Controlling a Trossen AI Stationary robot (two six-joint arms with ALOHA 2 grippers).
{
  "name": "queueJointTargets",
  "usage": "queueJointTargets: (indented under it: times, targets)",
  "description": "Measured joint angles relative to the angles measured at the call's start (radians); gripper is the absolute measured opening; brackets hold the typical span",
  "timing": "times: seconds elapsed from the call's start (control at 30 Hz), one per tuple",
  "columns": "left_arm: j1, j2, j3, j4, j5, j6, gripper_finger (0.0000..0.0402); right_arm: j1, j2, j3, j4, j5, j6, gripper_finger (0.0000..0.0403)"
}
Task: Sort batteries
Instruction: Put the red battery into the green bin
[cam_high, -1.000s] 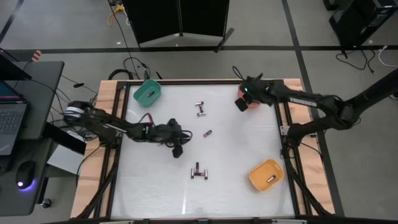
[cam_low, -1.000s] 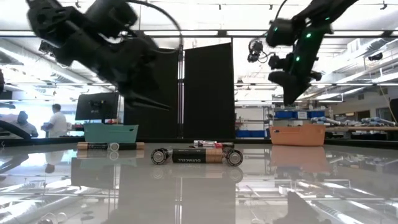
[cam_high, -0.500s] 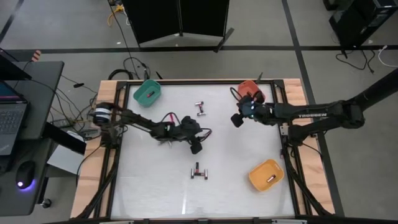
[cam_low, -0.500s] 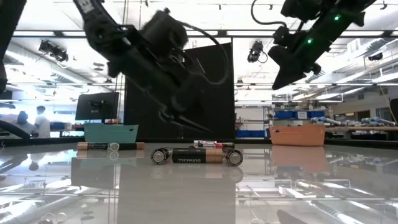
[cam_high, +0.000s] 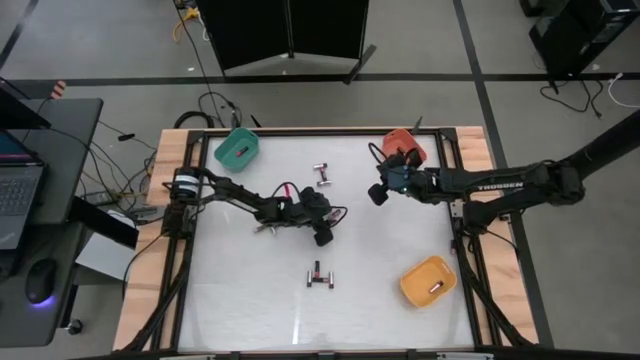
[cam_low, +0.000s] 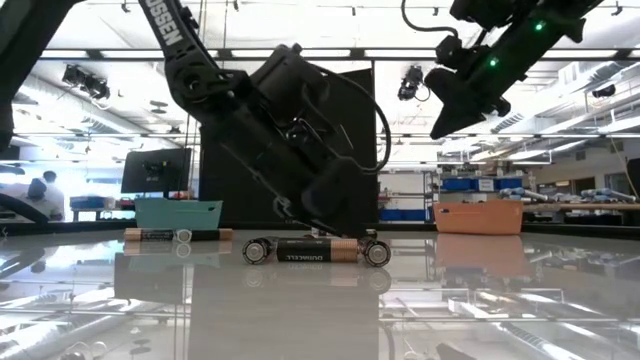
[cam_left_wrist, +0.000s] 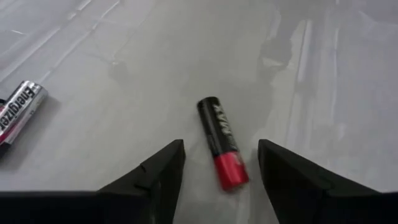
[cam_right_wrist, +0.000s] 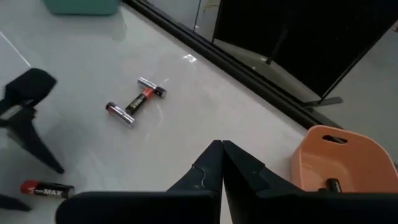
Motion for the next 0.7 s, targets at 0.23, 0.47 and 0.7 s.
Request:
queueJointTargets:
  times: [0.23, 0.47, 0.7]
  targets:
    - [0.016, 0.001, 0.0, 0.004, 0.024, 0.05, 0.0131, 0.057, 0.002, 0.0, 0.019, -0.001, -0.007, 0.002]
    - [0.019, 0.001, 0.0, 0.01, 0.081, 0.136, 0.0052, 0.134, 0.002, 0.0, 0.024, -0.013, -0.007, 0.002]
    - [0.019, -0.028, -0.003, -0.031, 0.126, 0.182, 0.0052, 0.19, 0.002, -0.082, 0.155, -0.153, -0.079, 0.0013]
